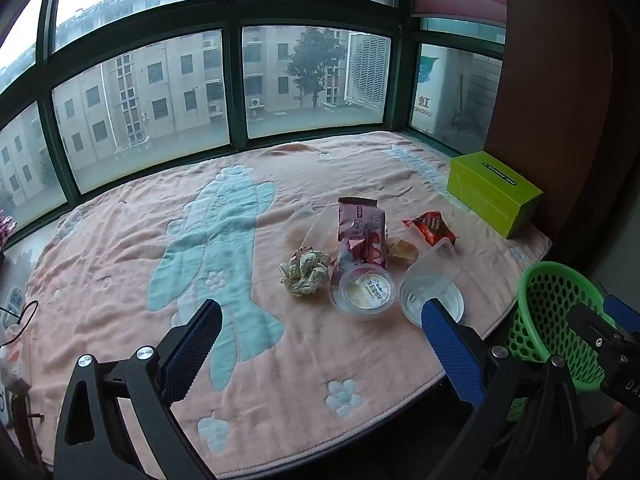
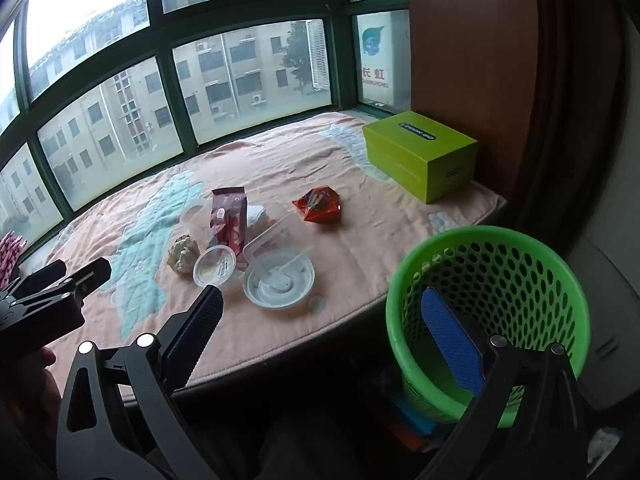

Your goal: Collect trash

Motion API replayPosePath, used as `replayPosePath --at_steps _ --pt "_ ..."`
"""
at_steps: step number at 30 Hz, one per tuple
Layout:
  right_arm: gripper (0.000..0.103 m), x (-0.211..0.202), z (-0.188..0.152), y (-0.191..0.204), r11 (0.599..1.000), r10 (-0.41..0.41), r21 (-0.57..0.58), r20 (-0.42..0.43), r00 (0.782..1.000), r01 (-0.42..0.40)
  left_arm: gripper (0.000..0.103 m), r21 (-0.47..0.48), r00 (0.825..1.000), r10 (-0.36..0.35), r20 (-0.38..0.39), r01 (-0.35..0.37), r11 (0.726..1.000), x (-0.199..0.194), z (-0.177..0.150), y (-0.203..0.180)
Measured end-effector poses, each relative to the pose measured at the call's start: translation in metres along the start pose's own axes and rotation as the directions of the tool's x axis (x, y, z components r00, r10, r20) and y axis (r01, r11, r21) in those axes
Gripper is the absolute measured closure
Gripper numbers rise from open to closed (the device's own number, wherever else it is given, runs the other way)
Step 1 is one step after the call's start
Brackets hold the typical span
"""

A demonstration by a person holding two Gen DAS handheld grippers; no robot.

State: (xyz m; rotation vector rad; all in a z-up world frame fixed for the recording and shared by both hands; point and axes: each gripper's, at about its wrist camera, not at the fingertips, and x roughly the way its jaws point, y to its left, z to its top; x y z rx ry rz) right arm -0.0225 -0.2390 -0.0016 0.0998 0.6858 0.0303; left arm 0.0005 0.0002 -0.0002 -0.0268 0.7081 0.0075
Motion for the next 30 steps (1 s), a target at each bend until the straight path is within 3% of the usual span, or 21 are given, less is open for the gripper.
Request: replayPosePath --at_steps 30 --pt "0.005 0.0002 0.0000 -0.0036 1.000 -0.010 0.008 -0.002 1.000 0.010 0.006 -0.011 1.000 -0.005 0.008 0.005 1.000 -0.0013 0.0030 -0.0003"
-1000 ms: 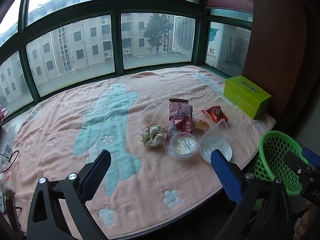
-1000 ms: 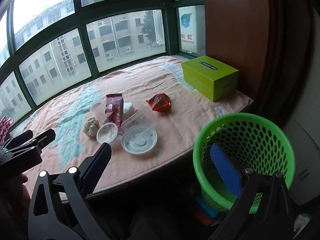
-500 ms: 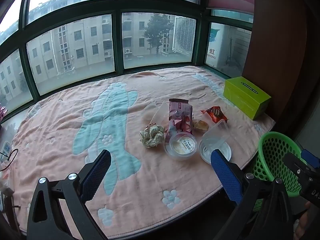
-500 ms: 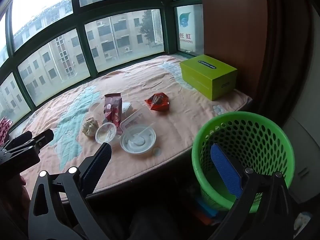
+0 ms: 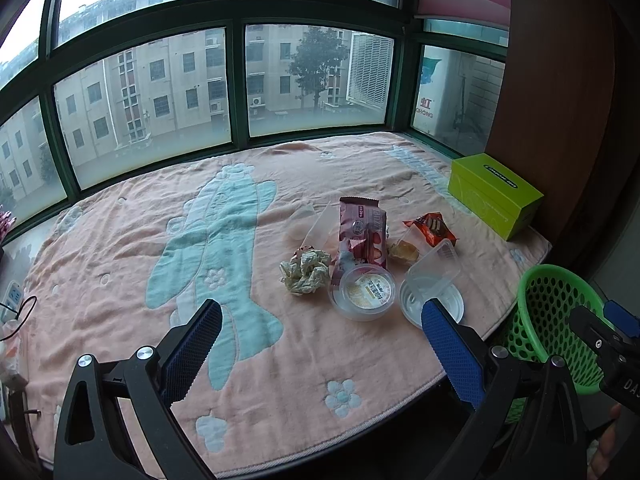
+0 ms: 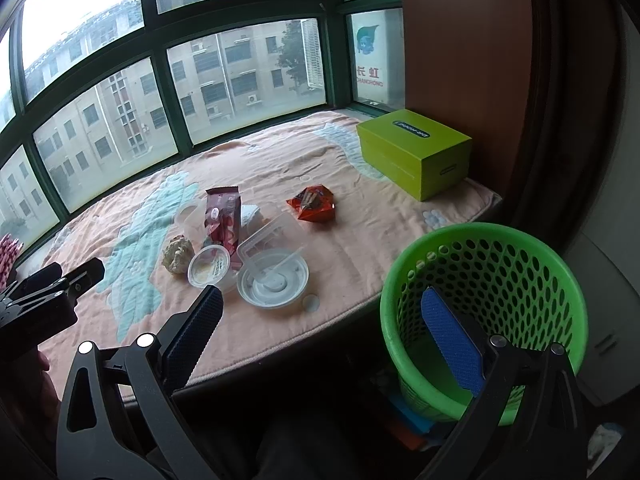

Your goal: Collect trash

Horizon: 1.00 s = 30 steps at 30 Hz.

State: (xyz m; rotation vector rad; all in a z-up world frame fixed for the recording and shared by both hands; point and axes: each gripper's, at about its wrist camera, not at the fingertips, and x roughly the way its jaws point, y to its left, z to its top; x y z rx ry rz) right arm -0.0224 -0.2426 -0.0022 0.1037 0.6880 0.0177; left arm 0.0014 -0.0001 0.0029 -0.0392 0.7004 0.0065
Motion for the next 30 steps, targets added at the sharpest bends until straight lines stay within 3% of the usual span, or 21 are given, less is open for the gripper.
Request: replayPosePath --at_steps 30 --pt "0.005 0.011 0.001 0.001 1.000 0.000 -0.003 -0.022 1.000 0.000 0.006 -0.010 1.000 0.001 -0.012 -0.002 1.000 0.011 -0.007 0.006"
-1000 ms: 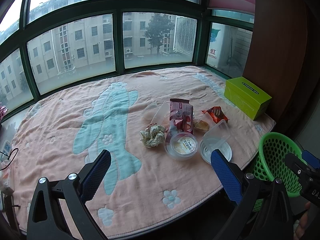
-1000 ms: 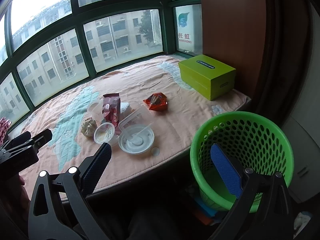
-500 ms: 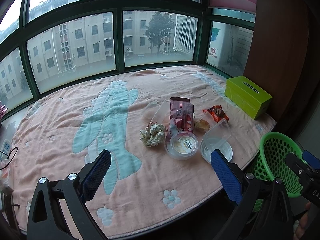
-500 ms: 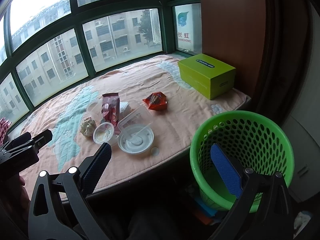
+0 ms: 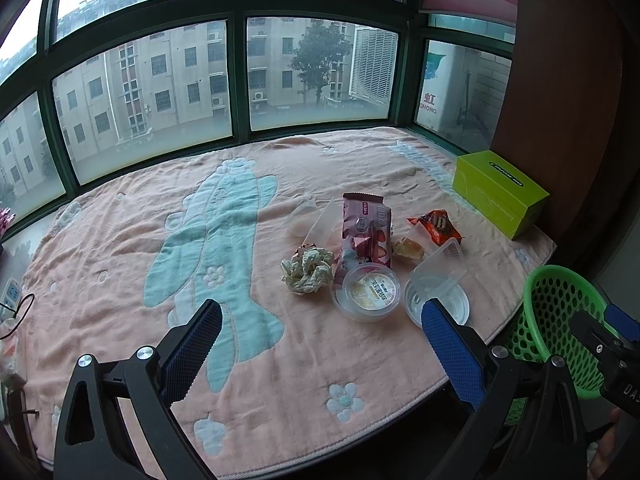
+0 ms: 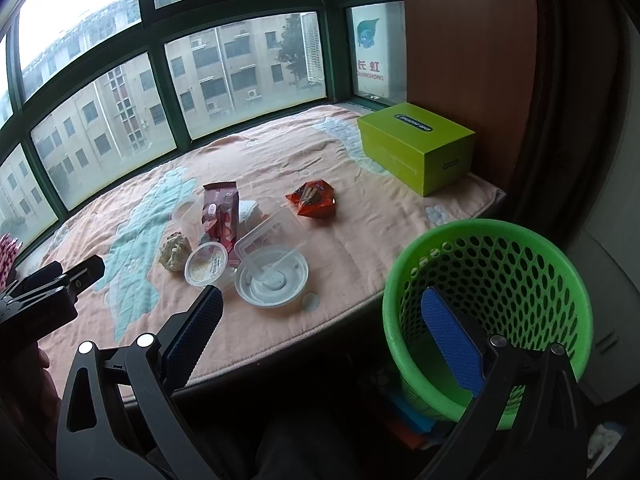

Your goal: Collect trash

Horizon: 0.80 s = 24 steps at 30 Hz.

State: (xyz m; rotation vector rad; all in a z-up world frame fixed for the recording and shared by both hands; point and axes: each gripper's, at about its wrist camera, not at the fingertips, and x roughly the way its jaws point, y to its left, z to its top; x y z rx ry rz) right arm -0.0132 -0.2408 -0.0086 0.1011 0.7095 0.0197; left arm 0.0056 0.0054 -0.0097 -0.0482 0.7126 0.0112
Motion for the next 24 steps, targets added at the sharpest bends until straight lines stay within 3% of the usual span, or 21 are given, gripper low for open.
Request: replayPosePath --at_steps 24 --pt "0.005 0.045 0.020 0.010 0.997 0.034 -0.061 -0.058 0.998 -0.038 0.006 -0.028 0.998 0.060 -0.024 -0.061 0.998 0.029 0.033 0.023"
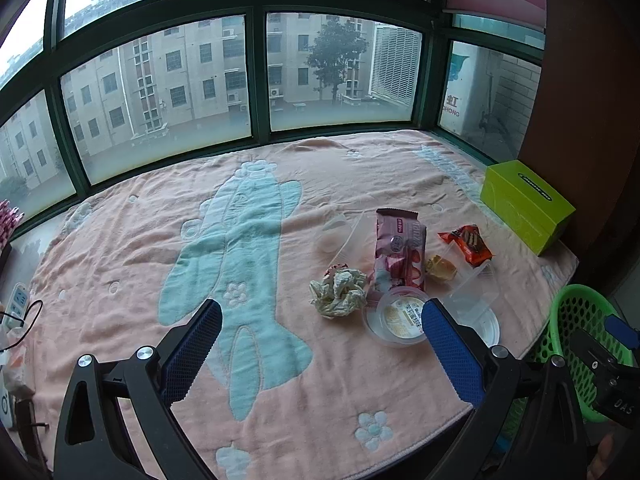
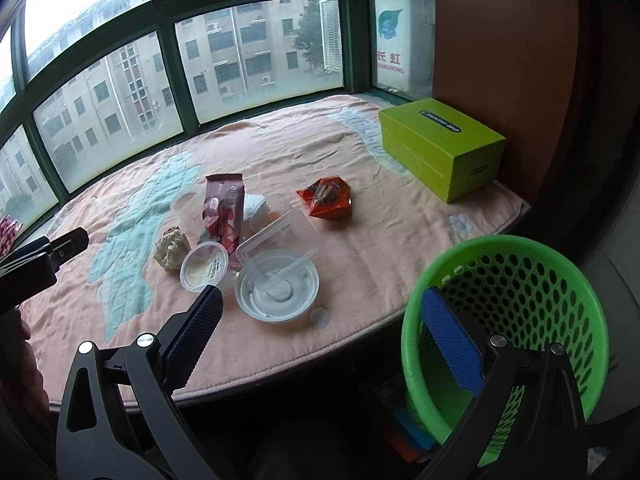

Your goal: Collect trash

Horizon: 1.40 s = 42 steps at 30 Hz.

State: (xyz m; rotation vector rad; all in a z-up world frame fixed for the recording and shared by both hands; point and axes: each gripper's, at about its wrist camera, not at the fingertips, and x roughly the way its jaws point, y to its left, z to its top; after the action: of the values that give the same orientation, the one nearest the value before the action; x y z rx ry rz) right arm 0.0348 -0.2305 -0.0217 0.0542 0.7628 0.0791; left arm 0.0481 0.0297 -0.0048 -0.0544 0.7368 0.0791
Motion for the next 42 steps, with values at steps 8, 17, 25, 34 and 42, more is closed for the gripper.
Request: replayPosePath --at_steps 8,17,25,34,42 --pt "0.005 0.032 0.011 0.002 0.996 0.081 0.052 -0.062 0.995 -0.078 0.006 -0.022 1.000 0.020 -0.014 -0.020 1.000 0.014 0.007 0.015" --pt "0.005 0.069 0.024 0.000 0.972 0.179 0.175 -0.120 0.976 -0.157 0.006 -0.040 0.999 0.018 -0.044 -0.020 0.999 0.032 0.005 0.027" --pt "0.005 0.108 0.034 -0.013 0.904 0.303 0.364 -0.174 0.937 -0.224 0.006 -0.059 0.997 0.013 -0.072 -0.017 0.998 0.049 0.004 0.036" --pt "0.010 0.149 0.038 -0.030 0.810 0.392 0.539 -0.202 0.898 -0.233 0.006 -0.081 0.996 0.004 -0.089 -0.011 0.997 0.062 0.005 0.046" --pt "0.022 0.167 0.035 -0.033 0.799 0.387 0.567 -0.232 0.892 -0.199 0.006 -0.068 0.994 -0.015 -0.107 0.008 0.998 0.073 0.003 0.047"
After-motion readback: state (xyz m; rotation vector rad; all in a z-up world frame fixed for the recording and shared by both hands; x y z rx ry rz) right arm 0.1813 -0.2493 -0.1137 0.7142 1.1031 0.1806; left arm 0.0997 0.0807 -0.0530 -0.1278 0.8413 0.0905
